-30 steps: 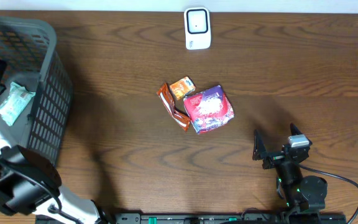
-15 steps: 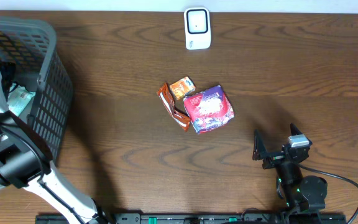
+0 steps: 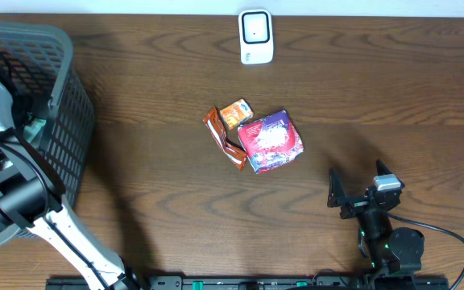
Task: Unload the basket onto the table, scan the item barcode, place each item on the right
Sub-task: 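Reach the left gripper into the basket and grasp the mint-green wrapper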
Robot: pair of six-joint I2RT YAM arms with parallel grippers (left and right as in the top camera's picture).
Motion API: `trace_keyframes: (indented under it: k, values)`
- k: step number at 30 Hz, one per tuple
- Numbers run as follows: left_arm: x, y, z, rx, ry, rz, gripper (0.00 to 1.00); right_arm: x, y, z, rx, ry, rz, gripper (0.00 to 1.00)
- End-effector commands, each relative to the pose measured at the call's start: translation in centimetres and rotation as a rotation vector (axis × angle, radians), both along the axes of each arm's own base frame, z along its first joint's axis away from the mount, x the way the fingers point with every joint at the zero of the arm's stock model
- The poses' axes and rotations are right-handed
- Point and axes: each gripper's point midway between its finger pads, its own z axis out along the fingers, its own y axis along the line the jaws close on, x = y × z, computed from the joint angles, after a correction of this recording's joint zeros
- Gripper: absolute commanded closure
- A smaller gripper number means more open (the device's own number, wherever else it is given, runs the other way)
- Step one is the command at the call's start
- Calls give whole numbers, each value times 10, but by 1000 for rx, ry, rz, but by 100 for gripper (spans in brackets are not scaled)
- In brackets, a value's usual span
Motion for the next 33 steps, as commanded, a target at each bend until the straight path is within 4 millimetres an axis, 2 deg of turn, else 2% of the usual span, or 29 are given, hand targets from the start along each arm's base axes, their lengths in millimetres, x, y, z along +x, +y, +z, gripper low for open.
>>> trace_keyframes:
  k: [1, 4, 9, 20, 23, 24, 25, 26, 29, 33]
  values:
    - [-7, -1, -10, -5, 51, -16, 25, 0, 1, -1, -11, -1, 6, 1]
    - [-8, -2, -10, -9, 74, -58, 30, 0, 1, -1, -11, -1, 6, 1]
    - [-16, -7, -12, -32, 112, -76, 30, 0, 1, -1, -11, -1, 6, 1]
    - [-58, -41, -26, -186, 273, -83, 30, 0, 1, -1, -11, -1, 6, 1]
    - [-66, -47, -24, -215, 312, -113, 51, 0, 1, -1, -11, -1, 6, 1]
    - [-68, -48, -23, -225, 327, -138, 60, 0, 1, -1, -11, -1, 6, 1]
    - [-70, -52, -21, -247, 342, -184, 89, 0, 1, -1, -11, -1, 6, 1]
    - [-70, -54, -19, -262, 342, -214, 92, 0, 1, -1, -11, -1, 6, 1]
    - [-69, -60, -6, -280, 317, -243, 93, 0, 1, -1, -11, -1, 6, 1]
    - [-54, -72, 37, -293, 167, -259, 93, 0, 1, -1, -11, -1, 6, 1]
